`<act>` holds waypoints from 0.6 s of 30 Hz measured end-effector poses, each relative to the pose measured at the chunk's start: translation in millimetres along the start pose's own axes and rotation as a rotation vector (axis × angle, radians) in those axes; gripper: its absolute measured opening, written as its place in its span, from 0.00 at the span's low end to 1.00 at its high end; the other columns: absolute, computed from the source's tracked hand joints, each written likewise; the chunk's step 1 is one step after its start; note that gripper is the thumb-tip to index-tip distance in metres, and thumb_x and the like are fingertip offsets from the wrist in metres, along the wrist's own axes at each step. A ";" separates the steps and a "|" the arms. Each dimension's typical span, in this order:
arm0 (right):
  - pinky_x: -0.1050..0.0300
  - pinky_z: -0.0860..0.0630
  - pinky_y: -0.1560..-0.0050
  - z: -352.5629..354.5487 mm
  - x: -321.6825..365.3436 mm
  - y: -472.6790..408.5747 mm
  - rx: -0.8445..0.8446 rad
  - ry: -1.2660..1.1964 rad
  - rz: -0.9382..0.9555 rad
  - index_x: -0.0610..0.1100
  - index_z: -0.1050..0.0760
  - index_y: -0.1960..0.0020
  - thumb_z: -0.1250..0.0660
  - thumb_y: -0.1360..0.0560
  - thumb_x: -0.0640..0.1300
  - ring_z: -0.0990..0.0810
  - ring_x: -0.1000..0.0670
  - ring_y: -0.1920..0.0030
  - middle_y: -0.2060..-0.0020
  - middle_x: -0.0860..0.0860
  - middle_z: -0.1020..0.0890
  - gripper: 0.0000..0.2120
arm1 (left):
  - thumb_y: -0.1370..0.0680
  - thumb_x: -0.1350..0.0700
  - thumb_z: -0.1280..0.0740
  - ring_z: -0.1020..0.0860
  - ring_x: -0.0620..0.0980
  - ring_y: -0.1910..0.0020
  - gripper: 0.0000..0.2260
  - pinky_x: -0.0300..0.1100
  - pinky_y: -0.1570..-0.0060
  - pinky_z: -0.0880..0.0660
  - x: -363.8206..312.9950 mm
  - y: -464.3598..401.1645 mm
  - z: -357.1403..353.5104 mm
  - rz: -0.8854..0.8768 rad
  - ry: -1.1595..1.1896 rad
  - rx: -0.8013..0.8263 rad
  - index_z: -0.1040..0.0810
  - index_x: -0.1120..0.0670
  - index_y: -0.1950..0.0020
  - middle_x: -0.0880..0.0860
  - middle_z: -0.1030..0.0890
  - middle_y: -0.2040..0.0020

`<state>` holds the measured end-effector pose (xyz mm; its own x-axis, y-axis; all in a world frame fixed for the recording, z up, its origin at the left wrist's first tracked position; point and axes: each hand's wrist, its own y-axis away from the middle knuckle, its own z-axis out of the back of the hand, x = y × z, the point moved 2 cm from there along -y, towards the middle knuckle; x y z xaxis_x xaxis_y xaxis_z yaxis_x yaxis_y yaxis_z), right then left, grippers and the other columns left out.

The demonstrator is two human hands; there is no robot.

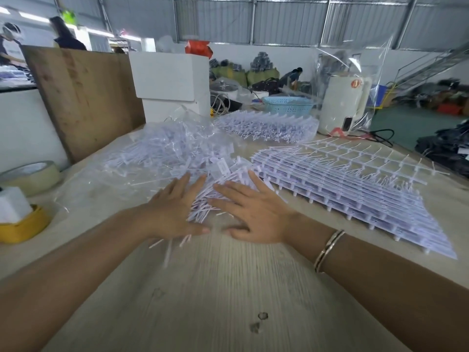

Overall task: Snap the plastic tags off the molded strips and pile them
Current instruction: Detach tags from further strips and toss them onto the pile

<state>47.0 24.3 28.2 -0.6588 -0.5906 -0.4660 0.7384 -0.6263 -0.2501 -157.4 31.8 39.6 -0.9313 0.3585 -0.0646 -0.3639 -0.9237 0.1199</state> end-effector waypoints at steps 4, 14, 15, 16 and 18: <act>0.43 0.50 0.26 -2.8 -16.2 -1.4 -0.010 0.078 0.032 0.54 0.46 0.24 0.53 0.20 0.52 0.39 0.49 0.26 0.25 0.49 0.40 0.24 | 0.21 0.39 0.48 0.67 0.49 0.26 0.34 0.48 0.26 0.59 25.2 -4.9 3.7 -0.209 -0.119 -0.040 0.77 0.39 0.35 0.46 0.69 0.25; 0.45 0.57 0.26 17.9 -10.4 4.3 -0.276 -0.139 0.022 0.51 0.35 0.28 0.39 0.24 0.52 0.36 0.47 0.28 0.26 0.47 0.37 0.25 | 0.34 0.23 0.57 0.74 0.47 0.29 0.44 0.49 0.31 0.69 0.1 1.5 10.8 -0.264 -0.311 -0.362 0.75 0.44 0.30 0.45 0.76 0.29; 0.45 0.53 0.26 21.6 -11.3 8.8 -0.312 -0.160 -0.002 0.50 0.32 0.30 0.37 0.25 0.50 0.33 0.46 0.30 0.28 0.45 0.34 0.23 | 0.31 0.24 0.54 0.71 0.48 0.28 0.44 0.48 0.30 0.68 -11.6 1.5 11.8 -0.301 -0.312 -0.422 0.71 0.46 0.27 0.47 0.72 0.26; 0.44 0.50 0.27 25.0 -12.8 13.7 -0.341 -0.173 -0.030 0.48 0.30 0.32 0.37 0.24 0.49 0.31 0.46 0.31 0.30 0.44 0.32 0.21 | 0.29 0.27 0.52 0.67 0.50 0.26 0.43 0.48 0.29 0.65 -23.7 0.1 11.9 -0.327 -0.306 -0.479 0.65 0.49 0.24 0.49 0.68 0.24; 0.42 0.45 0.28 30.6 -16.2 24.8 -0.372 -0.197 -0.085 0.45 0.26 0.36 0.40 0.23 0.47 0.28 0.46 0.34 0.32 0.44 0.29 0.17 | 0.24 0.33 0.49 0.58 0.54 0.24 0.38 0.50 0.27 0.58 -46.1 -7.3 8.4 -0.357 -0.295 -0.561 0.57 0.53 0.23 0.52 0.59 0.22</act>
<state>71.6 2.8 55.4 -0.7079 -0.6531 -0.2688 0.6581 -0.4719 -0.5867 -112.0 23.2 50.0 -0.7522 0.5992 0.2740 -0.6564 -0.6458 -0.3900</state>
